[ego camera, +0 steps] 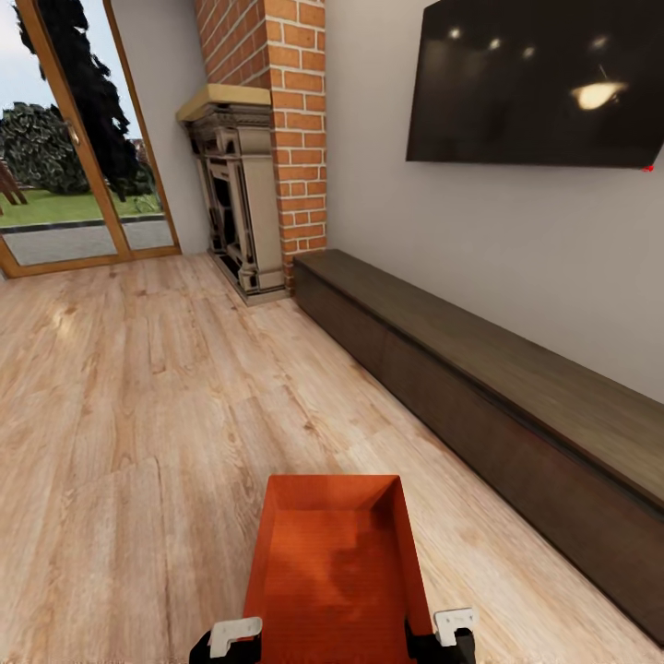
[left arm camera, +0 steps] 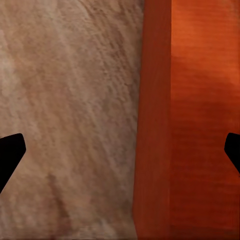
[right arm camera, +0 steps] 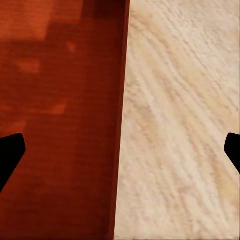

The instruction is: Move the two storage containers from the living room to the garage. In the garage, place one container on the floor and stack the other container on top of it (either order is fine).

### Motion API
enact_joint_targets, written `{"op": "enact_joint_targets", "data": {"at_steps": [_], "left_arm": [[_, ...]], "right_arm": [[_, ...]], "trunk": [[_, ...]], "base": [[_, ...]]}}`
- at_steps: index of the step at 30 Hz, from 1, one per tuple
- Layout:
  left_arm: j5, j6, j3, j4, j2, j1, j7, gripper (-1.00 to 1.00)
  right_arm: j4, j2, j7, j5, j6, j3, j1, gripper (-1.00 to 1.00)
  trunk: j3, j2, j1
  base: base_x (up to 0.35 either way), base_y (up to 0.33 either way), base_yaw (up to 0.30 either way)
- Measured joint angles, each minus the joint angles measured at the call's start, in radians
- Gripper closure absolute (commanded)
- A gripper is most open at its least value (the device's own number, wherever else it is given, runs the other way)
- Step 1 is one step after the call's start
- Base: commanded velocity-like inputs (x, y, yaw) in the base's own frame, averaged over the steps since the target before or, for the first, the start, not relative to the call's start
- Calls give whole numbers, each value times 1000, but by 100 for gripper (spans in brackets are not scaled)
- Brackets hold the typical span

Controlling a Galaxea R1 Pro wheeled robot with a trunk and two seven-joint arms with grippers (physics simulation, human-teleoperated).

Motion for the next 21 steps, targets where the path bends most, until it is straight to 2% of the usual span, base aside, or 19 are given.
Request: {"op": "enact_joint_targets", "data": {"at_steps": [4, 21], "left_arm": [[0, 0, 0, 0, 0, 0, 0, -100], [0, 0, 0, 0, 1, 0, 0, -100]], "right_arm": [[0, 0, 0, 0, 0, 0, 0, -100], [0, 0, 0, 0, 0, 1, 0, -100]], "trunk": [[-15, -1, 2], [-16, -1, 2]], "base": [[0, 0, 0], [0, 0, 0]]}}
